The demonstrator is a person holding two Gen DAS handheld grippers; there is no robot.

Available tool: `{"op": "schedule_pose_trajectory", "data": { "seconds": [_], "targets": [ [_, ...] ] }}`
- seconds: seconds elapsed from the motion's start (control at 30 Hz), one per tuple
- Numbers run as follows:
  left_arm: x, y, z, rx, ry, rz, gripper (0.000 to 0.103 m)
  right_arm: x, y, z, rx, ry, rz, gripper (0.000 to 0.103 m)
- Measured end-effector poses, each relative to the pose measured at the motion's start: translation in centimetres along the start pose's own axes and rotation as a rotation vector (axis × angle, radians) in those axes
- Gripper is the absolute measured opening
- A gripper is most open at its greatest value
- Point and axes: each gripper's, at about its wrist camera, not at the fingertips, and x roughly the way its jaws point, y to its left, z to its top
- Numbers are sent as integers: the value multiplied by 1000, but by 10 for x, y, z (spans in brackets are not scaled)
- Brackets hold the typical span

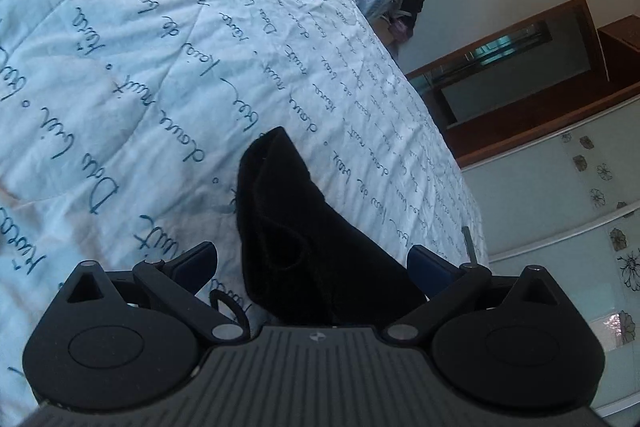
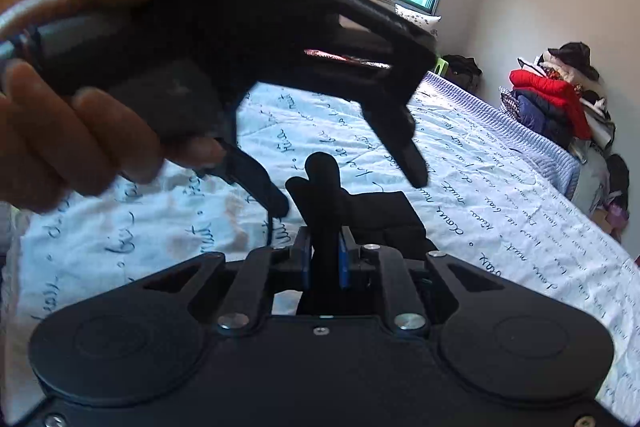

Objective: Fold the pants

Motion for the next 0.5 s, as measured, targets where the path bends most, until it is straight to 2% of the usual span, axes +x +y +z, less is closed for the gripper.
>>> {"op": "schedule_pose_trajectory", "data": {
  "seconds": [0.1, 0.17, 0.27, 0.37, 0.43, 0.47, 0.5],
  "targets": [
    [14, 3, 8, -17, 26, -33, 99, -3, -9, 0, 41, -32, 7, 7],
    [23, 4, 11, -35, 45, -10, 93, -6, -15, 0, 50, -43, -10, 7],
    [31, 9, 14, -34, 53, 14, 87, 0, -17, -3, 52, -19, -22, 7],
    [34, 19, 16, -57, 78, -19, 88, 3, -13, -8, 26, 46, -27, 8],
    [35, 27, 19, -70, 104, -51, 88, 5, 4, -12, -73, 87, -67, 19],
    [36, 31, 20, -74, 122, -68, 91, 5, 13, -14, -131, 99, -97, 36],
    [38, 34, 22, -69, 148, -85, 91, 9, 23, -16, -187, 103, -128, 43]
  ]
}}
